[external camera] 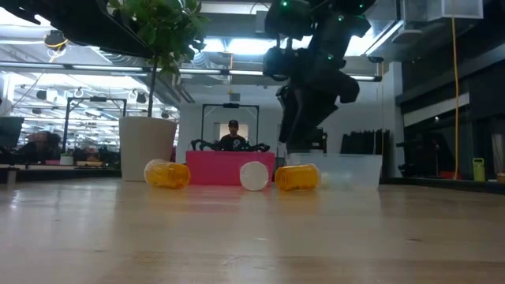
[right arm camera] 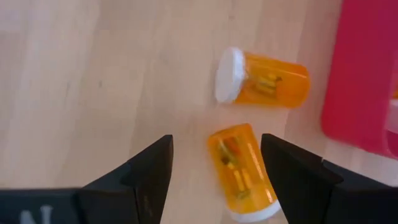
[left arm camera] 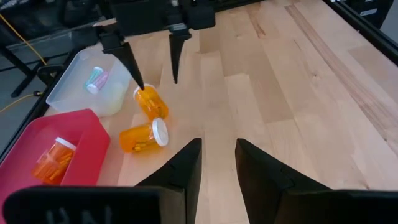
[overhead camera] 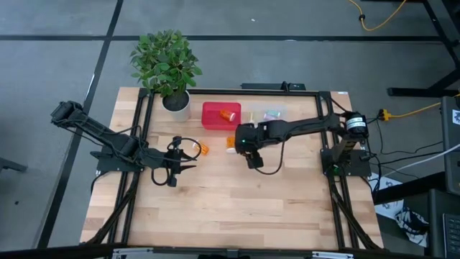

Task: Pick and place medicine bottles into bin by pill shape (circle, oval)
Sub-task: Put the orange capsule bottle into the red bin

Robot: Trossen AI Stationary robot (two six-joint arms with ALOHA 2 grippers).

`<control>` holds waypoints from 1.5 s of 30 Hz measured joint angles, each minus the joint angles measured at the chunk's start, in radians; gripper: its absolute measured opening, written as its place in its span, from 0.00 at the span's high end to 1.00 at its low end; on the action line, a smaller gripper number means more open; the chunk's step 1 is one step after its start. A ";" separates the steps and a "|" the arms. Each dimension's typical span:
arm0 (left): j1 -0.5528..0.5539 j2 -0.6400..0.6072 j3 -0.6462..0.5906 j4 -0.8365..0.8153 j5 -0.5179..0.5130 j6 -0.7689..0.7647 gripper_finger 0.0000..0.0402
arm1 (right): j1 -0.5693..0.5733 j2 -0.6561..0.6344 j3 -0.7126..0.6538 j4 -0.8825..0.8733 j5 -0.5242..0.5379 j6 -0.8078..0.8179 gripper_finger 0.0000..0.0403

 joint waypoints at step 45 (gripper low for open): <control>0.000 0.000 0.000 0.000 0.000 0.000 0.77 | -0.050 0.181 0.052 -0.074 0.062 0.066 0.39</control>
